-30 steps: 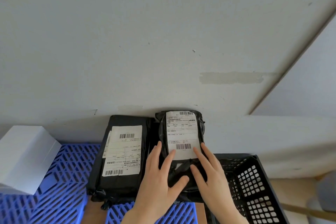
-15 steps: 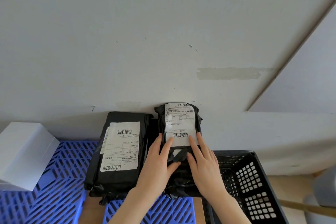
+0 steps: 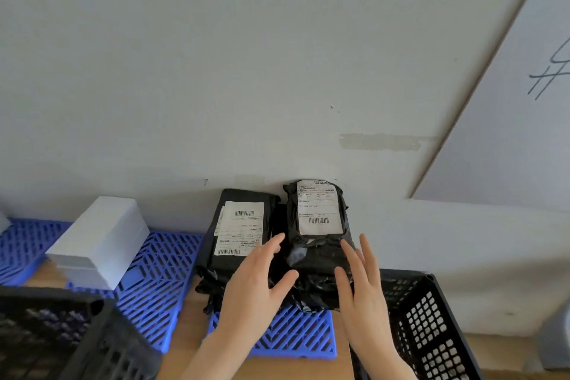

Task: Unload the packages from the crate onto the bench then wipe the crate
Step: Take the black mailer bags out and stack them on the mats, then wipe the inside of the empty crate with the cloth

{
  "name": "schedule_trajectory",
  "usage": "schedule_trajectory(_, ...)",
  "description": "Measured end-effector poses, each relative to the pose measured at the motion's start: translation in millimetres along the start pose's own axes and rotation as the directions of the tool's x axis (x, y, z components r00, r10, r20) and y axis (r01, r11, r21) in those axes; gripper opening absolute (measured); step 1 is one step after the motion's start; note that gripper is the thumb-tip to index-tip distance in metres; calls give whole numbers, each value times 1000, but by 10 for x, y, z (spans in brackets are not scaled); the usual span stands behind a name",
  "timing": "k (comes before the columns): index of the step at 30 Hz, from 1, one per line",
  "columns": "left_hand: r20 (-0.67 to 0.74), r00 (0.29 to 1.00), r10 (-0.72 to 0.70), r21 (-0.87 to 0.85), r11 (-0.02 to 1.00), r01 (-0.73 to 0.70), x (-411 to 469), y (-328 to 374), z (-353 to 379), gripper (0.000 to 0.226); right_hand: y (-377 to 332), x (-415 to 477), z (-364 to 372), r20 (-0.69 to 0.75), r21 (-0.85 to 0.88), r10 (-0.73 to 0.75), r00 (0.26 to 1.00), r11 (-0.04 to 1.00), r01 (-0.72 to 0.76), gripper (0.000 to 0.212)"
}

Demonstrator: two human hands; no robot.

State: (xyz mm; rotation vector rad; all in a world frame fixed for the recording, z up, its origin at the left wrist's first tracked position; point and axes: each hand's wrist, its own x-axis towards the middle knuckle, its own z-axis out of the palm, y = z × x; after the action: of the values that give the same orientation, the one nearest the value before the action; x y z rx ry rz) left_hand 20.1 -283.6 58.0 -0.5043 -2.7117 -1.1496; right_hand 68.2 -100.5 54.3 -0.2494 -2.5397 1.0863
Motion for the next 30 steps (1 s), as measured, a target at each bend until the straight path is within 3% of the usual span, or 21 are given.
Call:
schedule_trajectory(3, -89, 993, -82, -55, 996, 77, -531, 41, -361, 43, -280, -434, -16, -7, 137, -8, 1000, 991, 9, 36)
schedule_trajectory(6, -116, 986, -121, -49, 992, 116, -1116, 39, -734, 29, -589, -819, 40, 85, 236, -30, 996, 972, 9, 32)
schedule_trajectory(15, -316, 922, -225, 31, 968, 247, -2837, -155, -1946, 23, -1859, -1909, 598, 271, 454, -335, 902, 871, 187, 23)
schedule_trajectory(21, -561, 756, -336, 5, 913, 409, -3753, -518, -2690, 21, -2756, -2535, 1101, 387, 534, -495, 778, 808, 249, 21)
schedule_trajectory(25, -587, 703, -402, -40, 881, 471, -4177, -805, -3097, 20, -3257, -2905, 1500, 438, 563, -589, 679, 769, 303, 21)
schedule_trajectory(30, -613, 647, -454, -101, 857, 506, -4703, -1308, -3748, 19, -4010, -3380, 2088, 449, 592, -631, 633, 741, 318, 20)
